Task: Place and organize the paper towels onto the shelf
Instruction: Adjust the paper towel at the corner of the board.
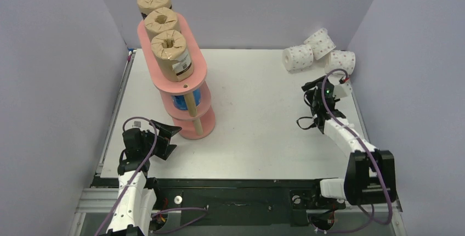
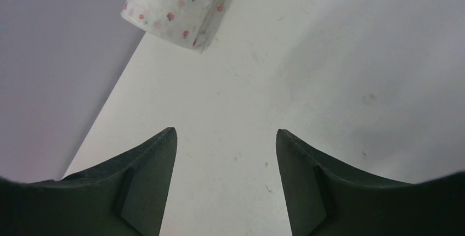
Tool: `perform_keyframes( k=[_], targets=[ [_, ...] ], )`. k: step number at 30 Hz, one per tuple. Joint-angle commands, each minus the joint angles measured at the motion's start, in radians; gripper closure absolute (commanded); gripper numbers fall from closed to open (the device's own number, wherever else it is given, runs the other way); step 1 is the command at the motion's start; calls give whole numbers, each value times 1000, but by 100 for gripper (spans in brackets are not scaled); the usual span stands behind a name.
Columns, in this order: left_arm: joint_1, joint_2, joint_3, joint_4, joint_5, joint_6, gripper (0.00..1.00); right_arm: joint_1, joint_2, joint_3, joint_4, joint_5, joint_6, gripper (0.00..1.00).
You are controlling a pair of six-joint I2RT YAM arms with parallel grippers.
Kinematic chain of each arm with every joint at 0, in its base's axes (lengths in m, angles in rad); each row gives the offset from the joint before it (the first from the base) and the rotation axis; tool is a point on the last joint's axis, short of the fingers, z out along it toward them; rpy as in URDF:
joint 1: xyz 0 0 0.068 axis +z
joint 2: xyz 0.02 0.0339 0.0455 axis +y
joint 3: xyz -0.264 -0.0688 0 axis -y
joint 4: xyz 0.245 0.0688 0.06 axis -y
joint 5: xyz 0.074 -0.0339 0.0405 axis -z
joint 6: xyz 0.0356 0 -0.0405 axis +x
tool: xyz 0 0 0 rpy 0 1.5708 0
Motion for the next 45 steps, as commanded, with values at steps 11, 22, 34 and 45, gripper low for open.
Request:
perform_keyframes(
  k=[11,22,34,45],
  targets=[
    [-21,55,18,82,20,-6,0,-229,482,503,207,-138,21,35],
    [-19,89,13,93,16,15,1,-341,668,831,-36,-39,-87,35],
    [-6,148,37,87,9,39,0,-338,828,965,37,-291,-55,35],
    [-2,162,46,77,-1,57,0,-238,872,983,74,-283,-3,31]
  ],
)
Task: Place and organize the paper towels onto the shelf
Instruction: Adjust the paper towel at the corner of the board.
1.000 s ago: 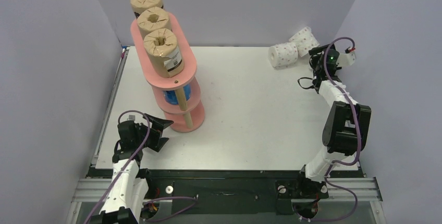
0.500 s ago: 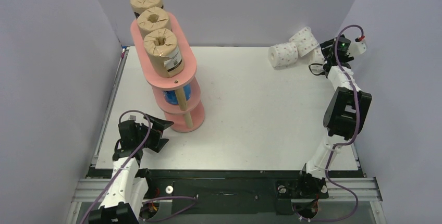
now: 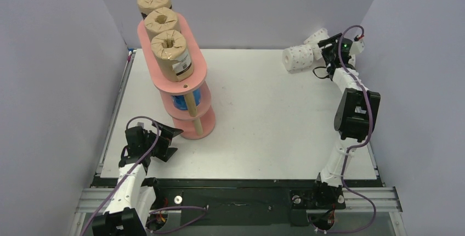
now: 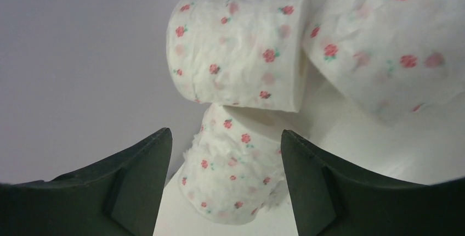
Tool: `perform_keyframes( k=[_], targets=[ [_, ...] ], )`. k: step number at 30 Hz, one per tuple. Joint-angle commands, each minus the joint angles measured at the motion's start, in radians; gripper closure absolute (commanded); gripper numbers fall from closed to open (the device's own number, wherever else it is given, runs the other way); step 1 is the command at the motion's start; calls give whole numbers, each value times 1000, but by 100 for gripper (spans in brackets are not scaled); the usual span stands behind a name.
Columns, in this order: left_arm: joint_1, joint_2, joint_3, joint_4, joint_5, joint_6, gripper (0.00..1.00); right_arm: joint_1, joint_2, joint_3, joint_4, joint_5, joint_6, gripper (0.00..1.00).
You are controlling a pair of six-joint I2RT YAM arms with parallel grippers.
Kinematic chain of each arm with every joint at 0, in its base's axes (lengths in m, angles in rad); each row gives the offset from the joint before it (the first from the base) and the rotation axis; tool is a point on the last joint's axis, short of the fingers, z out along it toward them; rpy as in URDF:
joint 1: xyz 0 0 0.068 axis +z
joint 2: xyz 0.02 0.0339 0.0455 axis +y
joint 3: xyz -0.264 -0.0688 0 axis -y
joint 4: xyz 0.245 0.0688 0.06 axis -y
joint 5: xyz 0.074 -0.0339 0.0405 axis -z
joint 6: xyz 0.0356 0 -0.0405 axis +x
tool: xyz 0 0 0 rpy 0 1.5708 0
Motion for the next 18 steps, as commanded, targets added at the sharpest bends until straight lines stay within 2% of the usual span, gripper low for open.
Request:
perform_keyframes(
  k=[1,4,9,18],
  targets=[
    [6,0,48,24,-1,26,1,39,36,55,32,23,18,31],
    [3,3,49,22,-1,26,1,49,53,91,-41,83,11,31],
    [0,11,57,26,-6,27,0,60,38,50,-47,146,-9,30],
    [-1,20,69,26,-9,29,1,85,125,122,-21,27,-35,30]
  ],
)
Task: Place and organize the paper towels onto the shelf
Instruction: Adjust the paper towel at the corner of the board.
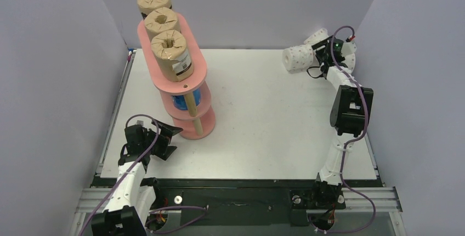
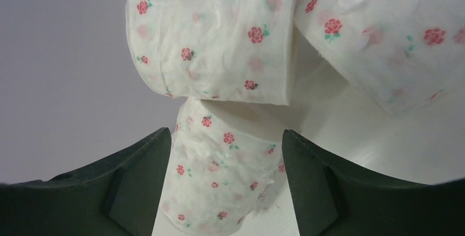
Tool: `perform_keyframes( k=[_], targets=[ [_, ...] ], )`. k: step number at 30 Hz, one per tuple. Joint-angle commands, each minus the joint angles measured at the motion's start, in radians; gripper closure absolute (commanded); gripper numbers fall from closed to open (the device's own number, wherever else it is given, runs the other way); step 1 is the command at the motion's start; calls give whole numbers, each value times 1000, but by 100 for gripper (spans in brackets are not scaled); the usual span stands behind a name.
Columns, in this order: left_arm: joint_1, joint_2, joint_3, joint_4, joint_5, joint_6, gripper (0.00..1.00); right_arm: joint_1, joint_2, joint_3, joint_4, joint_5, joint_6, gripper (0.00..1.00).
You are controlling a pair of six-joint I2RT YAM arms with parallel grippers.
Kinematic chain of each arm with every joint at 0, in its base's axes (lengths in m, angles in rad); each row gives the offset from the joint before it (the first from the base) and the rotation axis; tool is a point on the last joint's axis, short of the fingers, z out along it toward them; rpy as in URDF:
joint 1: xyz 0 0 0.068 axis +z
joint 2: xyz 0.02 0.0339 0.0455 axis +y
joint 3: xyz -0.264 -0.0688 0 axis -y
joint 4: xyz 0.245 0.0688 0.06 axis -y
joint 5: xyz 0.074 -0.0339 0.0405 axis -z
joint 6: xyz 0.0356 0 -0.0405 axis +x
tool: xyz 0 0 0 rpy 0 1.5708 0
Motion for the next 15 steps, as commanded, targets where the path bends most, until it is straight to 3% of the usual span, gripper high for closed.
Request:
perform_keyframes(
  k=[1,15],
  targets=[
    [1,2,46,27,-6,19,1,26,51,60,48,-73,-22,30],
    [-1,-15,27,30,-10,17,0,98,94,77,20,-111,-80,30]
  ],
)
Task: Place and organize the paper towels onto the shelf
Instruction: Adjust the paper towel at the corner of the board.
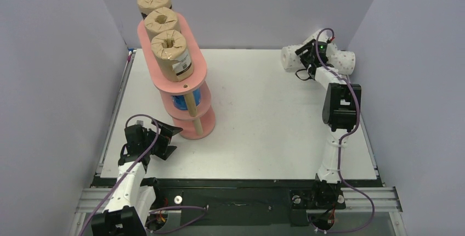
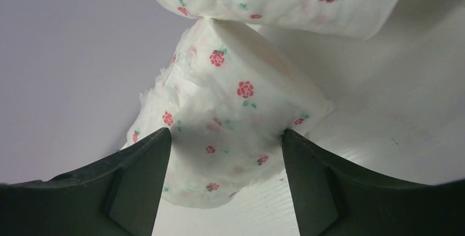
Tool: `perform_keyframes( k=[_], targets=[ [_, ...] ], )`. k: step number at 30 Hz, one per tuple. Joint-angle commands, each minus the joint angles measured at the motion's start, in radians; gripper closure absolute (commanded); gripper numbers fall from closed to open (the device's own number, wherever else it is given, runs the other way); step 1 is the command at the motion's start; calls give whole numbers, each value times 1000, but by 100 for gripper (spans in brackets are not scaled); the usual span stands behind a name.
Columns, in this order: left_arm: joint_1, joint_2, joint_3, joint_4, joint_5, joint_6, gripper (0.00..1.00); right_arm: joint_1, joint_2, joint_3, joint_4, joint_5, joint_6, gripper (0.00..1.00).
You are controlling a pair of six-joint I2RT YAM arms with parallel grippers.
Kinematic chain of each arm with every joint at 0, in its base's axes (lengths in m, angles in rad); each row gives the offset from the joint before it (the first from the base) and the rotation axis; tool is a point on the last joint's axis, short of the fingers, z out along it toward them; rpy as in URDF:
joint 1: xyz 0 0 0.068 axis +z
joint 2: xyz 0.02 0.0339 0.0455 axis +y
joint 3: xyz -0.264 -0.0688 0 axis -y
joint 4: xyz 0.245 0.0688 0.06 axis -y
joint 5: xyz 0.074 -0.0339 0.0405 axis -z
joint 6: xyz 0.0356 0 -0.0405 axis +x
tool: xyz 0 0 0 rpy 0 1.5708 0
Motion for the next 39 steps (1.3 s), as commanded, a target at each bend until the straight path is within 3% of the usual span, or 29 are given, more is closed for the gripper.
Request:
perform_keyframes(
  k=[1,13,22,30,39],
  targets=[
    [0,-16,21,33,-5,13,0,24,-24,6,34,-20,-34,30],
    [-18,-42,1,32,1,1,0,138,-107,-133,68,-39,-16,31],
    [-26,-53,-2,34,4,-5,1,99,-286,-263,108,89,-98,31],
    [-25,-47,2,27,-6,-1,1,14,-250,-198,94,87,-109,29],
    [-20,-31,3,24,-19,5,1,6,-106,-43,75,-6,-165,28]
  ],
)
